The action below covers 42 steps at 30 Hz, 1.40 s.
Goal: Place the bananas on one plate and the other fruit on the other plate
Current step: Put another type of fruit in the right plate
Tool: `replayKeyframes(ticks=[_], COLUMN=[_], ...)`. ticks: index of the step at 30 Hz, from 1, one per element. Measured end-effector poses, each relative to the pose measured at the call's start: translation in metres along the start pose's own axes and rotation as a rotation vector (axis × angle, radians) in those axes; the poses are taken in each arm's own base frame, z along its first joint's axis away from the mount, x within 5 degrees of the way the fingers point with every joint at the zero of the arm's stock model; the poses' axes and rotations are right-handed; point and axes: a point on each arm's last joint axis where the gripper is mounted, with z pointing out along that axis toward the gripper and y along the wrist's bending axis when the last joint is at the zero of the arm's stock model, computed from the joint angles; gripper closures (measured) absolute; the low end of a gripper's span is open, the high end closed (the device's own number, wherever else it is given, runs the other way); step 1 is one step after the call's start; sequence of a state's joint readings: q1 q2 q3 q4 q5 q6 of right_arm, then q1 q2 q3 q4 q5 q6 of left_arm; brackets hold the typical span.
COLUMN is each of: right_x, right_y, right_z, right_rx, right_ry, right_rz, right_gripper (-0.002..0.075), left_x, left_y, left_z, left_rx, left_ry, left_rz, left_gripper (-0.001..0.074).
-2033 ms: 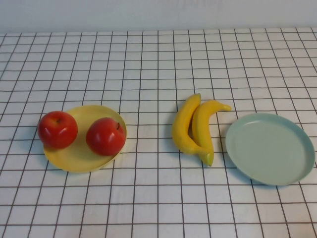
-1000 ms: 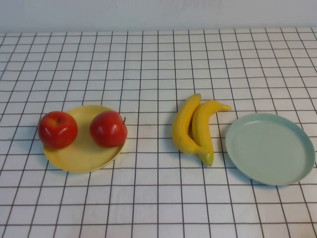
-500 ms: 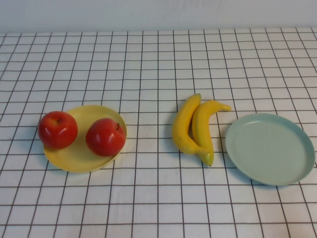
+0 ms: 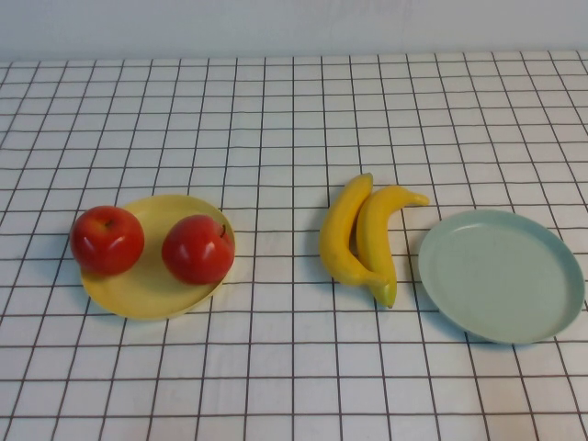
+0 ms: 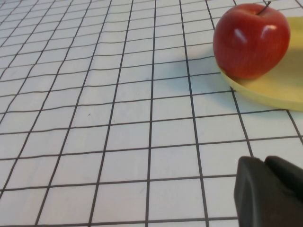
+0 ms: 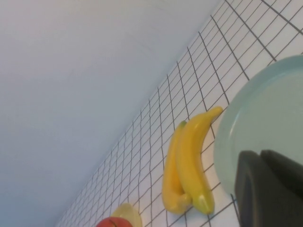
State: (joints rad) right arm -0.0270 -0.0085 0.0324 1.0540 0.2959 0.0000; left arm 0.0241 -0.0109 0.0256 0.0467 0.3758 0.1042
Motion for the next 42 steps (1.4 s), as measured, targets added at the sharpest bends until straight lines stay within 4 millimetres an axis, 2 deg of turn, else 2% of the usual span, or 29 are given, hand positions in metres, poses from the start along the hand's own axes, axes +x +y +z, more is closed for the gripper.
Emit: replayKeyframes(ticks=[12,18,23,32,38,42], right_x=[0.003,-0.014,-0.030,-0.046,-0.056,-0.050], right_y=[-0.001,0.035,0.060,0.080,0.096,0.100], right_z=[0.000,-0.006,0.005,0.051,0.103,0.145], right_rx=[0.023,-0.040,-0.018,0.021,0.007,0.006], right_ry=[0.039,0.038,0.086,0.314,0.544,0.679], right_rz=[-0.128,-0.359,-0.570,-0.724,-0.714,-0.692], right_gripper=[0.0743,0.0743,0.0743,0.0742,0.0743,0.0743], left_x=[0.000,0.000,0.000,0.000,0.000,0.000], left_y=[0.000,0.000,0.000,0.000,0.000,0.000], left_z=[0.000,0.000,0.000,0.000,0.000,0.000], left_rx=[0.000,0.000,0.000,0.000,0.000,0.000], left_ry=[0.000,0.000,0.000,0.002,0.002,0.002], left_rz=[0.000,0.000,0.000,0.000,0.000,0.000], left_gripper=[0.0735,0.0735,0.0735,0.0735,0.0735,0.0736])
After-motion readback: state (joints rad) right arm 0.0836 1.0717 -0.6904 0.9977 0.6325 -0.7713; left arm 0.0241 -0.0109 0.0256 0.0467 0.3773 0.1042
